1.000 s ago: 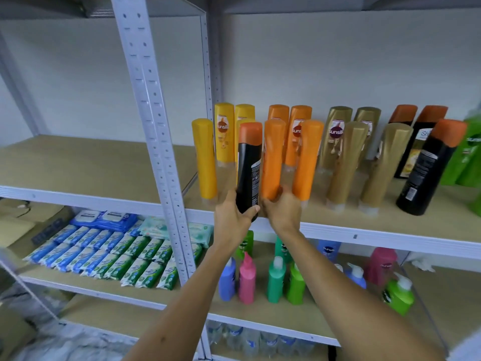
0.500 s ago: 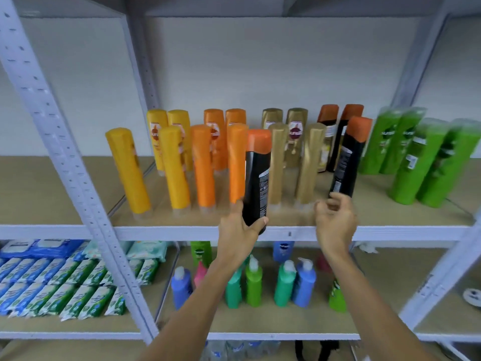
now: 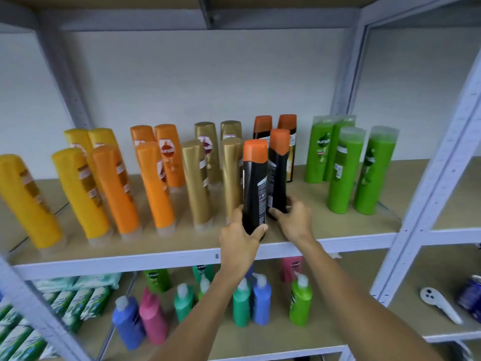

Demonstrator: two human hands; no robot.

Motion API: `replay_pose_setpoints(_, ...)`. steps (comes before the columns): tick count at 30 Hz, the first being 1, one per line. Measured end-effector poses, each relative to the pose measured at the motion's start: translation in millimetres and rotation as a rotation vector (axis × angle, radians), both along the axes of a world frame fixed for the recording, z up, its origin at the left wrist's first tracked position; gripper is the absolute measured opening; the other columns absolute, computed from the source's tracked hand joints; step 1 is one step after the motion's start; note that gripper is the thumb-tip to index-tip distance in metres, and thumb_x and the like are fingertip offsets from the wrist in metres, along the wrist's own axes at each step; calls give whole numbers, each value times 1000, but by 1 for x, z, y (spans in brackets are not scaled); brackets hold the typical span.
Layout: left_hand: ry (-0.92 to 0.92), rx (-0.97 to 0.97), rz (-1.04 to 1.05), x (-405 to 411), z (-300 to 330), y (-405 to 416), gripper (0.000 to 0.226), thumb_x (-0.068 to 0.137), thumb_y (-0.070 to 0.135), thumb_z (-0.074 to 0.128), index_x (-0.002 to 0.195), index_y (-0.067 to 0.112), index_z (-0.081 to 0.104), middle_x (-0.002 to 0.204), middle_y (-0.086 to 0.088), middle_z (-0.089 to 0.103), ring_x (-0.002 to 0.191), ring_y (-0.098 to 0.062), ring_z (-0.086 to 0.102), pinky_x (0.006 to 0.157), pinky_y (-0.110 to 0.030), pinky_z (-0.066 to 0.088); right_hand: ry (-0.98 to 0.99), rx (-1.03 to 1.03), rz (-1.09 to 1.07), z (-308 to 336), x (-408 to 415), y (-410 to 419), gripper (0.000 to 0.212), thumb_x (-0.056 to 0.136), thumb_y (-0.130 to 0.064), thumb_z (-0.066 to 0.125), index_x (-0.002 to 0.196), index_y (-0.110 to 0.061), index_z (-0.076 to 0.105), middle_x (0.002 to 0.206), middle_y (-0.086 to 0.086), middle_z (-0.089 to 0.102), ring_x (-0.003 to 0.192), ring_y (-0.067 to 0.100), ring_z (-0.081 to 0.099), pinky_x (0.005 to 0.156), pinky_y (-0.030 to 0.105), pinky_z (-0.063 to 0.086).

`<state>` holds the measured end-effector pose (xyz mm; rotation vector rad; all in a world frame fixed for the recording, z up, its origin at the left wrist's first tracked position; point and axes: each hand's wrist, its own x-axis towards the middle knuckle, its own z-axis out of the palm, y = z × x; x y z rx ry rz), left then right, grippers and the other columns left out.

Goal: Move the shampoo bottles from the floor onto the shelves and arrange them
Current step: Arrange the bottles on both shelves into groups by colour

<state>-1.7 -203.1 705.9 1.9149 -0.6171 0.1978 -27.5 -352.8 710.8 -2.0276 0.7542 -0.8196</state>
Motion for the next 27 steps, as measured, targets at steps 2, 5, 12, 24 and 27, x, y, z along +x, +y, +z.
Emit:
replay_pose_setpoints(2, 9, 7, 47, -6, 4, -18, 57, 79, 35, 74, 128, 21, 50, 105, 1, 70, 97, -24, 61, 76, -32, 47, 8, -18, -12, -3, 0, -3, 41, 78, -24, 75, 116, -16, 64, 100, 8, 73, 94, 27, 68, 81, 38, 55)
replay_pose_setpoints(5, 46, -17, 61, -8, 8, -42, 54, 79, 33, 75, 125, 18, 50, 105, 0, 70, 96, -24, 62, 71, -28, 45, 27, -35, -64, -5, -2, -8, 32, 81, -26, 70, 110, -14, 65, 99, 11, 72, 94, 32, 66, 78, 40, 54)
replay_pose_setpoints(12, 116, 62, 59, 8, 15, -73, 45, 77, 36, 77, 110, 12, 58, 102, -7, 69, 98, -28, 63, 79, -34, 52, 90, -69, -118, -4, -16, -34, 33, 85, -29, 68, 112, -13, 58, 104, 11, 69, 99, 32, 64, 81, 39, 53)
replay_pose_setpoints(24, 153, 140, 7, 22, 11, -80, 42, 77, 25, 77, 113, 10, 60, 108, -9, 68, 102, -27, 63, 85, -35, 53, 70, -87, -137, -6, -19, -33, 36, 87, -30, 67, 117, -15, 55, 105, 9, 68, 100, 31, 63, 83, 36, 52)
replay_pose_setpoints(27, 151, 149, 24, 22, 13, -79, 45, 76, 28, 79, 114, 12, 60, 109, -8, 68, 103, -26, 63, 84, -32, 52, 69, -97, -139, -7, -18, -33, 36, 86, -30, 67, 116, -15, 54, 106, 10, 68, 100, 31, 63, 84, 38, 52)
